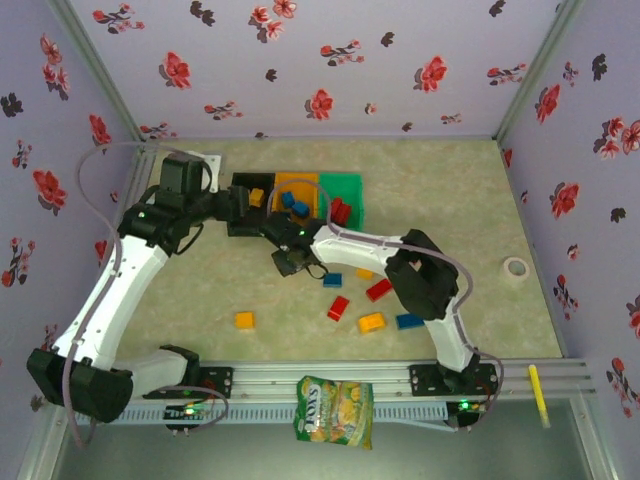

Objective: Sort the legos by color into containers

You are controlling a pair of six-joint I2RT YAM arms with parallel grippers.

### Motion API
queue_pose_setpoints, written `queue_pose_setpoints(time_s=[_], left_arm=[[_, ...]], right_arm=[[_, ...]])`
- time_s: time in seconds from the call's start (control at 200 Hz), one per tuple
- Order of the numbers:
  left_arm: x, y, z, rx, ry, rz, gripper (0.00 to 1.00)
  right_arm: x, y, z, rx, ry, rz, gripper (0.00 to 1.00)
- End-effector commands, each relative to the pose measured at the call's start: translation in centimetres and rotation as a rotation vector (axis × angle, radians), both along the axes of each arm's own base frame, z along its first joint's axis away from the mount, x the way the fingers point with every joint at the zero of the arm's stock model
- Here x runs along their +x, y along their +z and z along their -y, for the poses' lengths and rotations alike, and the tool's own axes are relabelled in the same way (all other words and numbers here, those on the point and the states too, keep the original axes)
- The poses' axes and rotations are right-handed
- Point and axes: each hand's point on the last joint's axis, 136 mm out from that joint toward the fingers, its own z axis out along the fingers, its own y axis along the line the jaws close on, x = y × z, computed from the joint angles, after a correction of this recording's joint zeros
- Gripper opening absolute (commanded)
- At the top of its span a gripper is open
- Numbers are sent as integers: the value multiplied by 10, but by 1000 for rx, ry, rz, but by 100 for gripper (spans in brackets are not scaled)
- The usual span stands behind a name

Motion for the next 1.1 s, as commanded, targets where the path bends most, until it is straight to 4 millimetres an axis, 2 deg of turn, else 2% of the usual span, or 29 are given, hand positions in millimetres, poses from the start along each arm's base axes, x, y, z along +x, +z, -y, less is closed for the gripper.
queue_pose_setpoints(time_s=[0.0, 0.22, 0.38, 0.52, 0.7, 0.93, 1.025, 1.095], left_arm=[[5, 2, 4, -35, -3, 10, 65], [5, 1, 4, -41, -3, 7, 65], [2, 2, 4, -49, -1, 6, 65], [-2, 1, 3, -52, 0, 5, 65], [-5, 1, 5, -70, -9, 0, 65], [-7, 0, 11, -97, -20, -5, 65], [-9, -1, 12, -98, -25, -10, 65], [-10, -2, 12, -98, -26, -12, 65]], right_arm=[[5, 35, 12, 4, -40, 80, 37], [28, 71, 40, 0, -99, 136, 36], [57, 90, 68, 25, -170, 154, 36], [92, 101, 97, 33, -245, 172, 36], [134, 98, 121, 65, -319, 162, 37], [177, 86, 127, 90, -352, 127, 41], [190, 80, 128, 84, -363, 114, 47], [196, 75, 130, 72, -371, 103, 56]])
